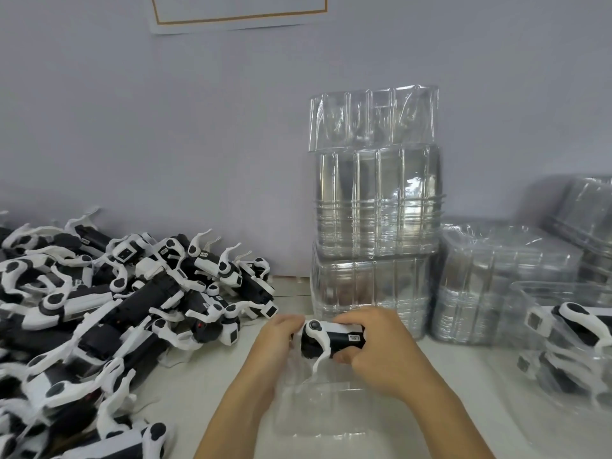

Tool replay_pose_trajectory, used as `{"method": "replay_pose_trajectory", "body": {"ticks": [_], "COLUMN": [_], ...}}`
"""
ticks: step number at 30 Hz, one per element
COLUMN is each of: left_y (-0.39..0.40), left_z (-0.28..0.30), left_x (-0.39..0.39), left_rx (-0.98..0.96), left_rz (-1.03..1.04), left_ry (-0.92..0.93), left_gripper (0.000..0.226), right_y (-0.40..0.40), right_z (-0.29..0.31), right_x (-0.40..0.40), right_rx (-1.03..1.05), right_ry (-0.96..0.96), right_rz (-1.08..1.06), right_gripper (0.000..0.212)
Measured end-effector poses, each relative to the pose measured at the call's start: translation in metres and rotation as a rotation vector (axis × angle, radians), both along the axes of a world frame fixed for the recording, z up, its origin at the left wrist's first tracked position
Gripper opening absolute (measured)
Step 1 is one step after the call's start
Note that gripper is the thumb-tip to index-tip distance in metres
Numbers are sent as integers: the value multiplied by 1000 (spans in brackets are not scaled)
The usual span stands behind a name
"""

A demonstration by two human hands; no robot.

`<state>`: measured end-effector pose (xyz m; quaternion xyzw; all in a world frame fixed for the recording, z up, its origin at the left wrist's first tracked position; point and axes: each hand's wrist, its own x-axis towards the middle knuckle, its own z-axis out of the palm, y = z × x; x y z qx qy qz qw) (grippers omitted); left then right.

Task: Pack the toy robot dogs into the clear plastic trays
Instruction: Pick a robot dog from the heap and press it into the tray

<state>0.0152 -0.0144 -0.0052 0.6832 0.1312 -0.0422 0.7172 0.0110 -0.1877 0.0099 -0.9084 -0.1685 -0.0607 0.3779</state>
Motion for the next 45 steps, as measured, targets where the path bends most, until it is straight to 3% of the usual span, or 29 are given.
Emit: {"method": "replay_pose_trajectory", "body": {"ticks": [6, 11, 15, 31, 38, 42, 45], "left_y": [16, 23, 24, 28, 30, 31, 31], "left_z": [-3, -4, -6, -17, -20, -21, -21], "left_x": [8, 11, 1, 11, 13, 14, 14], "left_rx": [128, 43, -184, -164, -138, -129, -115], "left_rz": [53, 15, -25, -49, -49, -51, -48], "left_ry": [11, -8, -92, -124, -128, -123, -126], "left_gripper": [19, 22, 8, 13, 15, 15, 14], "right_y": [16, 20, 22, 25, 26, 26, 24], "right_z": [-3, -4, -4, -6, -7, -7, -6], "right_x": [-1, 1, 5, 4, 4, 5, 5], "right_rx": [14, -7, -15, -54, -83, -95, -52], "right_ry": [-8, -41, -46, -72, -77, -61, -14], "right_rz": [39, 43, 46, 10, -8, -4, -8], "right_gripper": [27, 21, 20, 45, 13, 9, 18]}}
